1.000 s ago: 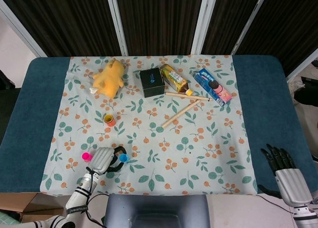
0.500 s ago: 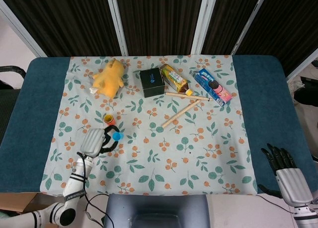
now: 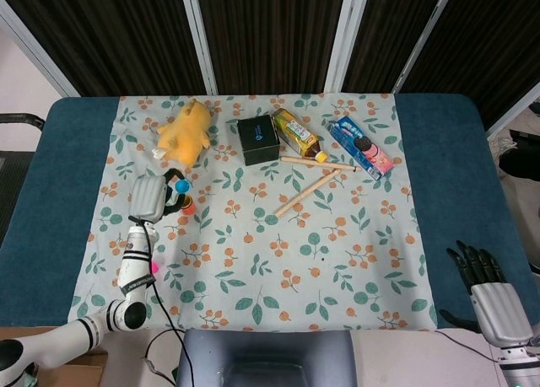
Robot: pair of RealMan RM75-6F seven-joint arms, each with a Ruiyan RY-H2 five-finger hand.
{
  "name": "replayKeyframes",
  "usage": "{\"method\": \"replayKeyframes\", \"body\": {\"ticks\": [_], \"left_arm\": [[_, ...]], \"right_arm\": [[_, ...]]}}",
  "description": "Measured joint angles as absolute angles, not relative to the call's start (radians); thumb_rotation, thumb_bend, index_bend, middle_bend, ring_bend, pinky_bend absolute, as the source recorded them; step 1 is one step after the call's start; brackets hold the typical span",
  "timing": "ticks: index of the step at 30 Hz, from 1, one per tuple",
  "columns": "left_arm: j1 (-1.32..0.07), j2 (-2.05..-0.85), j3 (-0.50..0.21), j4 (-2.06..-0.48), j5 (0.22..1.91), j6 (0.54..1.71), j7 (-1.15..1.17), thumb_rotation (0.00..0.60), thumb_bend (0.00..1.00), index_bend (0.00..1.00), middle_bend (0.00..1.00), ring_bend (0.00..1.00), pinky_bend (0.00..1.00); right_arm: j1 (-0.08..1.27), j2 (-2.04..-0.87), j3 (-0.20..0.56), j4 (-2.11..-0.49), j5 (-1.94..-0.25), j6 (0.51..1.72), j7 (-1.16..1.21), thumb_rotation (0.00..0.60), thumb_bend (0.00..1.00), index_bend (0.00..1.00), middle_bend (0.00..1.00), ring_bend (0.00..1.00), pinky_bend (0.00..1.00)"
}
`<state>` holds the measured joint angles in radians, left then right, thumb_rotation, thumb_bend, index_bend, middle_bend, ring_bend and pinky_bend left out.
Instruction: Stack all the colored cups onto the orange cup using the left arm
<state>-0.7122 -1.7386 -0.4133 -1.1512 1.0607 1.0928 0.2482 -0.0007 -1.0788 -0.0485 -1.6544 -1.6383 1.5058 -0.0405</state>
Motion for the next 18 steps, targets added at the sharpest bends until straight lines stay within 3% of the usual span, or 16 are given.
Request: {"method": "replayKeyframes", "body": {"ticks": [18], "left_arm": [[-0.705,-1.739,-0.354,-1.124,1.058,1.075,0.215,0.600,0.36,0.56,1.00,1.00,1.00]], "right_arm": [[0.001,-1.082,-0.049,-1.656,-1.636,1.500,-0.052,0.600,0.11,0.00,0.00,0.00,0.00]]}}
